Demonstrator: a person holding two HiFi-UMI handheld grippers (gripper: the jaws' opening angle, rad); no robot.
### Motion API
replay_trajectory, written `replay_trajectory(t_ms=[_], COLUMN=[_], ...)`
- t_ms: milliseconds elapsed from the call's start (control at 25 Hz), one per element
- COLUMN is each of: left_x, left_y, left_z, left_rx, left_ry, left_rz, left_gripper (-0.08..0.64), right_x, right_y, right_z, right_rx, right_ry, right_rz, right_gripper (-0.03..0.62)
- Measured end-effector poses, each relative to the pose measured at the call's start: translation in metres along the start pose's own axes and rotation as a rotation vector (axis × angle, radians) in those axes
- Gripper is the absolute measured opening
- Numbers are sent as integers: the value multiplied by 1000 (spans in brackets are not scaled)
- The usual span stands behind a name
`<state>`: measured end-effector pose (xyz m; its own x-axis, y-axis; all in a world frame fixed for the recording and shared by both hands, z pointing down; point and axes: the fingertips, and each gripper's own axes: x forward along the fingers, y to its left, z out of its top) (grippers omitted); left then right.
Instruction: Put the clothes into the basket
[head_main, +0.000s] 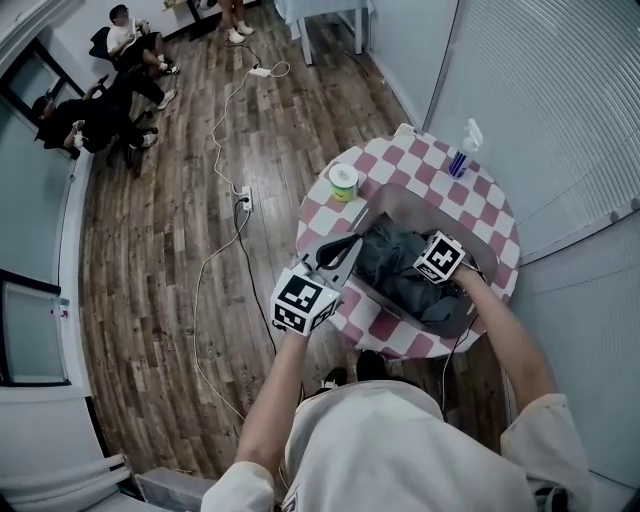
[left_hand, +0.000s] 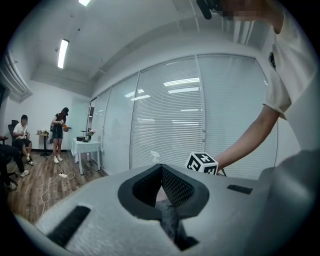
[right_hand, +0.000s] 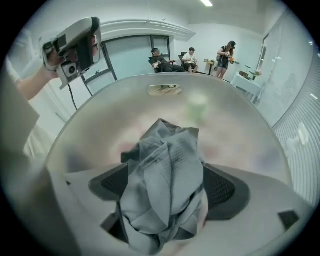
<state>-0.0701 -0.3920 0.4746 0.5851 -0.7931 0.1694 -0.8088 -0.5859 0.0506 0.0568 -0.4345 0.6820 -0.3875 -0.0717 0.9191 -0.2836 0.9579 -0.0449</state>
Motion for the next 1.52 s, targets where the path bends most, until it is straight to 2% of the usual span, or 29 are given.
replay_trajectory(t_ms=[200, 640, 720, 840, 880, 960, 1240, 1520], left_x=[2, 9, 11, 10, 8, 6, -2, -24], left_y=[-3, -8, -10, -13, -14, -15, -33, -62], left_z=[-2, 6, 9, 9, 8, 7, 10, 3], left_rx=[4, 37, 48, 51, 52, 54, 57, 69], left_ry=[9, 19, 16, 11, 12, 14, -1, -8], left_rz=[-17, -77, -87, -90, -94, -103, -152, -203], left_gripper=[14, 14, 14, 14, 14, 14, 14, 14], right_x=[-3, -58, -81, -132, -145, -162, -204, -224], right_y=[0, -6, -13, -26, -25, -16, 25, 76], right_z=[4, 50, 62, 75, 75, 72, 56, 27], right_rx=[19, 10, 17, 51, 87, 151, 233, 310], right_ry=[-44, -216, -294, -504, -572, -658, -830, -904], right_rz=[-17, -88, -173, -422, -457, -458, -474, -538], right_gripper=[440, 440, 440, 440, 440, 440, 439, 439])
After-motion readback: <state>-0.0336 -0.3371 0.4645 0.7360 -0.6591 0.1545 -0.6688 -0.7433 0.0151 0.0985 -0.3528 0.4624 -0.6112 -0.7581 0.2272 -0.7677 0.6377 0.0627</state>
